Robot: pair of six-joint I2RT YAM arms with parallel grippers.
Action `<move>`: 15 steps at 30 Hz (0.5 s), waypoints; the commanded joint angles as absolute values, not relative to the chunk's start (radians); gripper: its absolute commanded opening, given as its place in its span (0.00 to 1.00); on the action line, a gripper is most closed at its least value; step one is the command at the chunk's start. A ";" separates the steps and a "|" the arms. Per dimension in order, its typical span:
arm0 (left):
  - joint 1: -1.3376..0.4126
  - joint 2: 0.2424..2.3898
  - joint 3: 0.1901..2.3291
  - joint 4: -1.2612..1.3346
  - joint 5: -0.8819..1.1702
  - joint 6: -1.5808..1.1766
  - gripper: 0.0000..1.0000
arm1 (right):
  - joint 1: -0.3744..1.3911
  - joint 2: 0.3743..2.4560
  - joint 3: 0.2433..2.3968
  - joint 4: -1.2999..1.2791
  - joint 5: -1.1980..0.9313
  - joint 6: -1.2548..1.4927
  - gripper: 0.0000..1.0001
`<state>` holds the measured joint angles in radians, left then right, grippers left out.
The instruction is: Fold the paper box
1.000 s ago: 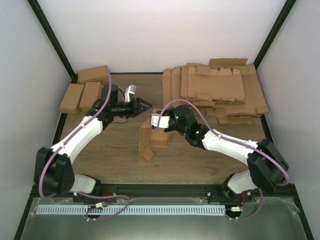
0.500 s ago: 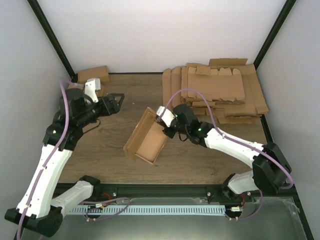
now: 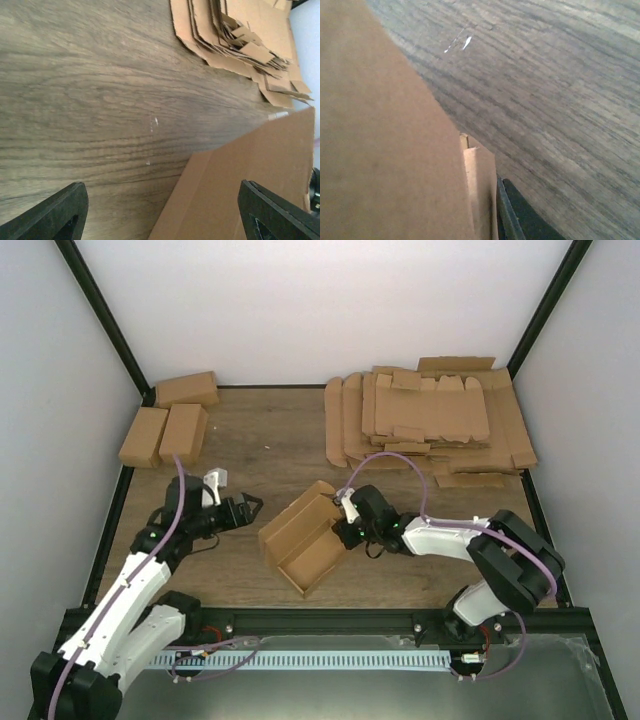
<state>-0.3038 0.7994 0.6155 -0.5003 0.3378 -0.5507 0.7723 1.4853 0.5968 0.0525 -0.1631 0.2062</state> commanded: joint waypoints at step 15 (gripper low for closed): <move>-0.316 0.743 0.556 -0.342 0.477 -0.577 0.85 | 0.824 1.188 0.428 0.147 -0.010 0.283 0.62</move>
